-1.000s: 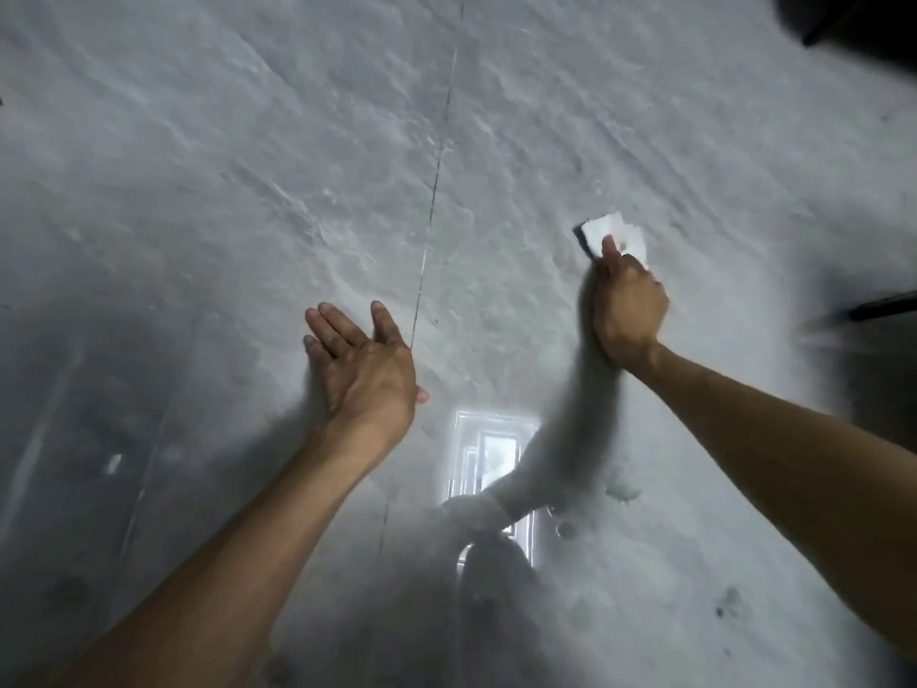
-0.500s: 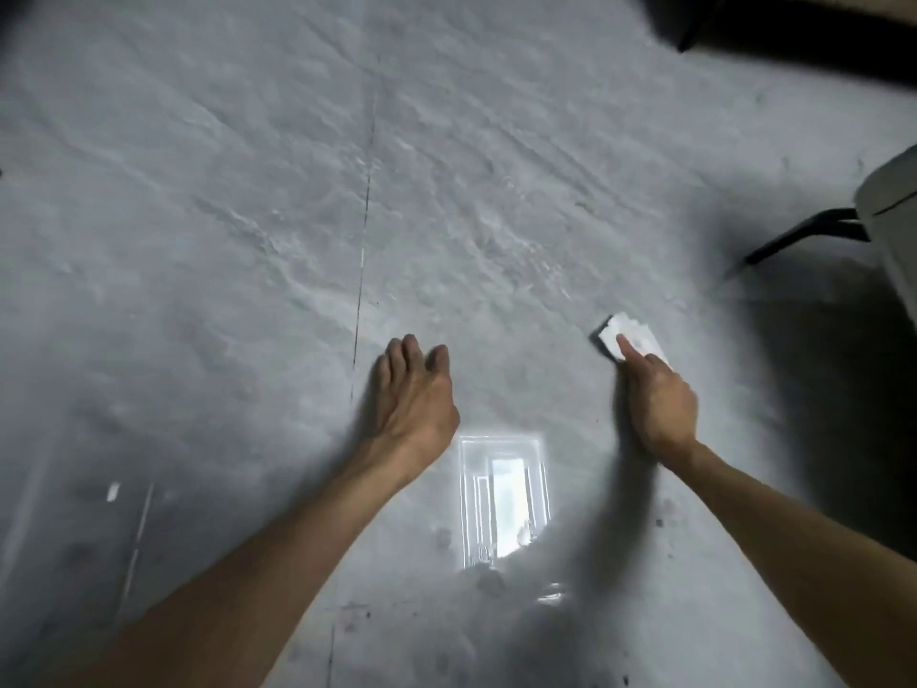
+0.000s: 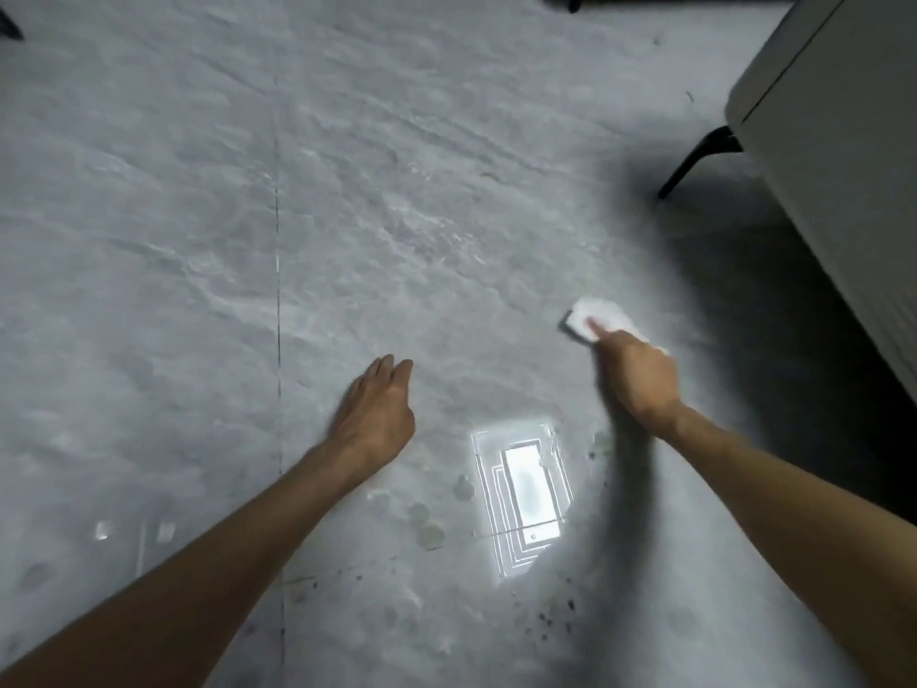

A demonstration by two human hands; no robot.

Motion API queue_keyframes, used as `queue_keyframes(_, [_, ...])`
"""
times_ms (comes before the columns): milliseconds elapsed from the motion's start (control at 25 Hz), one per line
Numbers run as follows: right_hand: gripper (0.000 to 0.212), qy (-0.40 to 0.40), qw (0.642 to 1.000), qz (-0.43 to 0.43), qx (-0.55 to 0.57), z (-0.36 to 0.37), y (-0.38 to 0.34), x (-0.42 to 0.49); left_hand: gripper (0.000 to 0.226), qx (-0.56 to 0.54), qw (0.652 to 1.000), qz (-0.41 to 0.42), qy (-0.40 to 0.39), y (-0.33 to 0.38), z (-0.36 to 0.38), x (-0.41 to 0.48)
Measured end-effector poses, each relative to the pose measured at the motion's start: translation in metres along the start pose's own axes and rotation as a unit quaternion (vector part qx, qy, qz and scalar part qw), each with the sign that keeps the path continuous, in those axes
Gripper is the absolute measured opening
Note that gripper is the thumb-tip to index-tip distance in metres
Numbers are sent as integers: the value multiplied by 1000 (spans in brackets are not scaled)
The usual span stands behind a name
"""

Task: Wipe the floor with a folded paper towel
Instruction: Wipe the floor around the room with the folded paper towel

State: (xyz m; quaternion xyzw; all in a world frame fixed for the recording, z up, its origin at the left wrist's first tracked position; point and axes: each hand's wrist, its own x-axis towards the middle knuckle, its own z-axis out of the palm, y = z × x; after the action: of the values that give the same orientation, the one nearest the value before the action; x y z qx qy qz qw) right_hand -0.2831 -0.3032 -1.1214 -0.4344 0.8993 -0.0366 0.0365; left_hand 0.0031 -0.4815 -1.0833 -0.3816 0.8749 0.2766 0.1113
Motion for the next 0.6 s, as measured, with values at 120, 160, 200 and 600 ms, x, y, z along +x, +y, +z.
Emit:
queue_keyframes(120, [37,63,966,247,36,6,-19,-8,58,9,1000,-8,2,5,-6,2])
queue_keyframes(160, [38,65,975,205,49,13,-43,-17,56,13,1000,-10,17,12,-5,5])
queue_keyframes(200, [41,69,990,104,65,17,-65,-30,54,21,999,-4,31,21,-3,7])
queue_keyframes(600, [48,25,991,121,41,-4,38,-68,63,110,986,102,75,55,41,26])
